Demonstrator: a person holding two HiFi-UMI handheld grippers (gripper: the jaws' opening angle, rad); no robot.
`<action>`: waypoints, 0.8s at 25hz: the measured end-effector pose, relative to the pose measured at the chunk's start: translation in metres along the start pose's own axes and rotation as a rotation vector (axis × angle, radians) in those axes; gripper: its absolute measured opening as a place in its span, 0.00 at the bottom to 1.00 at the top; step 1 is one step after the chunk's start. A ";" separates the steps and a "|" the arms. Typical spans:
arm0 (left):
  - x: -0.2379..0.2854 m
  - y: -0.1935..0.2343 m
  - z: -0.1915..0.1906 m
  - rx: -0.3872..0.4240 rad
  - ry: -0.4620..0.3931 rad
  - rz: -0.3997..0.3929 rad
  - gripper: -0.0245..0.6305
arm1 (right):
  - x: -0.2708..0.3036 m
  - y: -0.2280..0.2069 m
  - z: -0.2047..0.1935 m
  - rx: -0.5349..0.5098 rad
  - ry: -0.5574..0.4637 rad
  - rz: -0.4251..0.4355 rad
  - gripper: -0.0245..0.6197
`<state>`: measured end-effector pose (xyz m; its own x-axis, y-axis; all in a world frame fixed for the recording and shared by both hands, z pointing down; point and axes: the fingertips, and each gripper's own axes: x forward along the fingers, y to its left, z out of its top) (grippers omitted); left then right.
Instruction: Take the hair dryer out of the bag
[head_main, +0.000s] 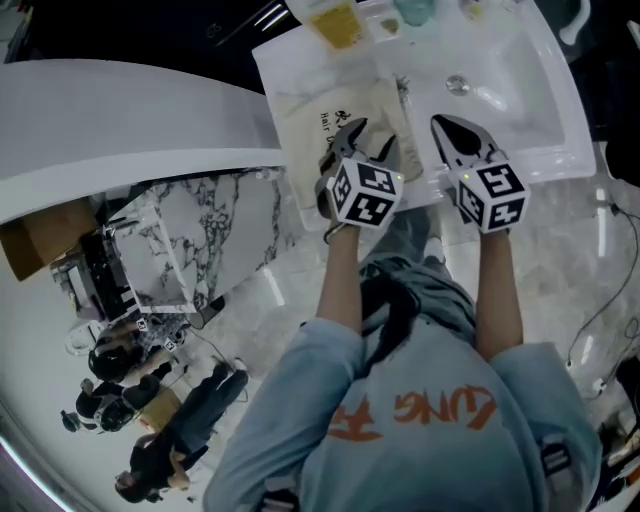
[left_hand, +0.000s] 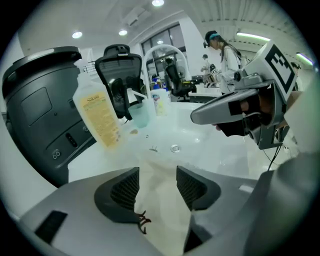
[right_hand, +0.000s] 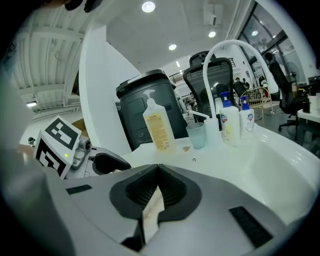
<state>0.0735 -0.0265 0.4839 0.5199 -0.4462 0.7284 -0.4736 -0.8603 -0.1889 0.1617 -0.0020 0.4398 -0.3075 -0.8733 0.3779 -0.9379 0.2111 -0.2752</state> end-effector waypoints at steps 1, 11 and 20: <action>0.005 0.001 -0.002 0.012 0.018 -0.004 0.37 | 0.003 -0.003 -0.001 0.004 0.001 -0.004 0.04; 0.037 0.011 -0.012 0.100 0.163 -0.069 0.37 | 0.014 -0.028 0.002 0.046 0.007 -0.057 0.04; 0.049 0.015 -0.024 0.187 0.276 -0.085 0.18 | 0.028 -0.033 0.007 0.058 0.026 -0.075 0.04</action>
<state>0.0749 -0.0556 0.5326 0.3280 -0.3098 0.8925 -0.2855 -0.9330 -0.2189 0.1855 -0.0363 0.4532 -0.2414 -0.8741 0.4216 -0.9477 0.1190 -0.2960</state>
